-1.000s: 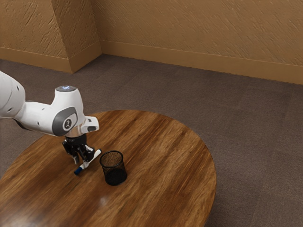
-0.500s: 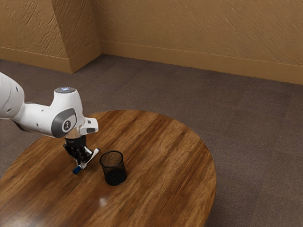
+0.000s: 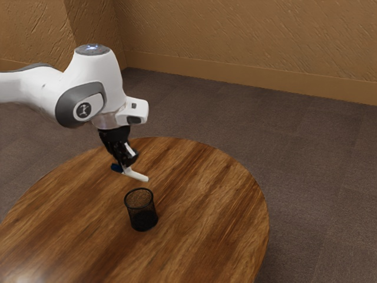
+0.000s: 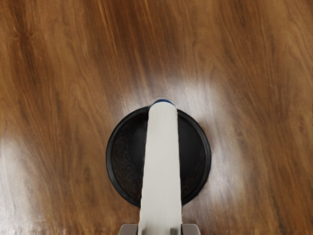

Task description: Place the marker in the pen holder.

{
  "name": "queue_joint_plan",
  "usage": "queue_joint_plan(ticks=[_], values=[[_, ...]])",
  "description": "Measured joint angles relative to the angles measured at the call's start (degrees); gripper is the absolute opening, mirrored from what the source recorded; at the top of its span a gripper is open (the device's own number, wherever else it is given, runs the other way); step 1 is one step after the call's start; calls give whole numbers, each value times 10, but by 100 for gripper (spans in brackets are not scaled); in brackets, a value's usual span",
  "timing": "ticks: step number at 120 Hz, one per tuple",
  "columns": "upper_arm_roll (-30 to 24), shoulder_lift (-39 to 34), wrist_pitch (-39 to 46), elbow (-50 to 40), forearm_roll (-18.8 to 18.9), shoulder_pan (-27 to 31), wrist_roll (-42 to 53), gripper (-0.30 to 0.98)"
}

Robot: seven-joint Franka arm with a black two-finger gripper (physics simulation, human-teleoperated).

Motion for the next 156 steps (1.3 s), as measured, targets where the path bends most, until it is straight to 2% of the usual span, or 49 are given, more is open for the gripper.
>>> queue_joint_plan(ticks=[15, 32, 104, 118, 136, 156], values=[[-3, -6, -42, -3, 4, 21, -19, 0], [-5, 7, -67, -4, 8, 17, -36, 0], [2, 108, -82, 64, 31, 24, -72, 1], [1, 129, -83, 72, 29, 30, -74, 11], [-3, 148, -87, 98, 27, 28, -76, 39], [-3, 150, -97, 135, 17, 15, -77, 55]])
